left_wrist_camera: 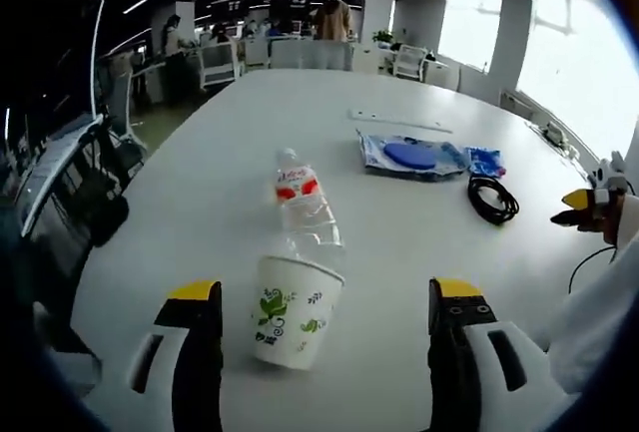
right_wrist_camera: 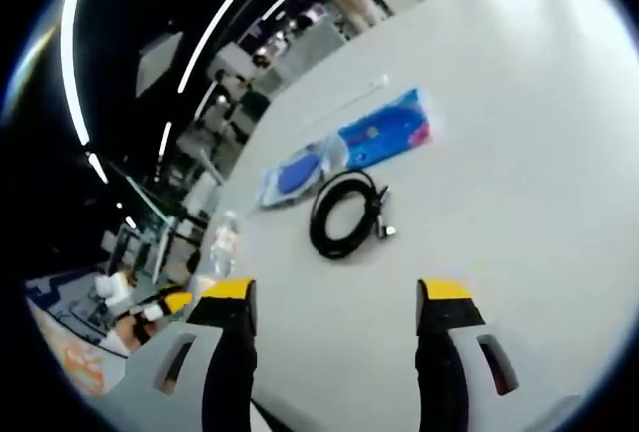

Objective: Arrange the tabletop items into an orderly group along one side of the table until the central work area is clear of visible clutter.

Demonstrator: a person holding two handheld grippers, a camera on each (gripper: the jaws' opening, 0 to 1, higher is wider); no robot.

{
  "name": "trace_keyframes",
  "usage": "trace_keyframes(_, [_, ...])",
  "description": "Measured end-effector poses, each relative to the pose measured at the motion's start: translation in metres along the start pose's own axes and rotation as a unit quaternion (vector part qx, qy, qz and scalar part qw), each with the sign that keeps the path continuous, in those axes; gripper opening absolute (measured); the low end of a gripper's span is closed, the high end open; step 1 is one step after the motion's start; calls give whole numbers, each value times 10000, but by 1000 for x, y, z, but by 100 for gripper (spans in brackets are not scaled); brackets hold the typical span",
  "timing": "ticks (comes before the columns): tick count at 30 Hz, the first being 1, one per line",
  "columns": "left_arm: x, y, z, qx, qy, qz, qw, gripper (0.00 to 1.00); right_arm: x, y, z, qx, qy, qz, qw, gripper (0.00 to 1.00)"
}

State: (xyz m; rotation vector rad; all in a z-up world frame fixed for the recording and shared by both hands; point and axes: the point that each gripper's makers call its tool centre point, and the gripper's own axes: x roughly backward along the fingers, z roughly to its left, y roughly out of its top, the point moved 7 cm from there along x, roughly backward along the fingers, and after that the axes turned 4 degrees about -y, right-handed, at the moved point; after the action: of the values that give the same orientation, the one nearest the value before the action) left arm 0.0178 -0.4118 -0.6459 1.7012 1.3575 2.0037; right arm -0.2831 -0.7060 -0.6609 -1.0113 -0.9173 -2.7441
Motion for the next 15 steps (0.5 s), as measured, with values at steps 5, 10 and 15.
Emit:
trace_keyframes(5, [-8,-6,10,257,-6,173,9995,86,3,-3,-5,-110,-35,-30,9999,62])
trace_keyframes(10, [-19,-17,14,457,20,488,9978,79,3,-6,-8,-355,-25,-37,9994,60])
trace_keyframes(15, [-25,-25,16,563,3,682,9961,75,4,-5,-7,-393,-41,-66,9992,59])
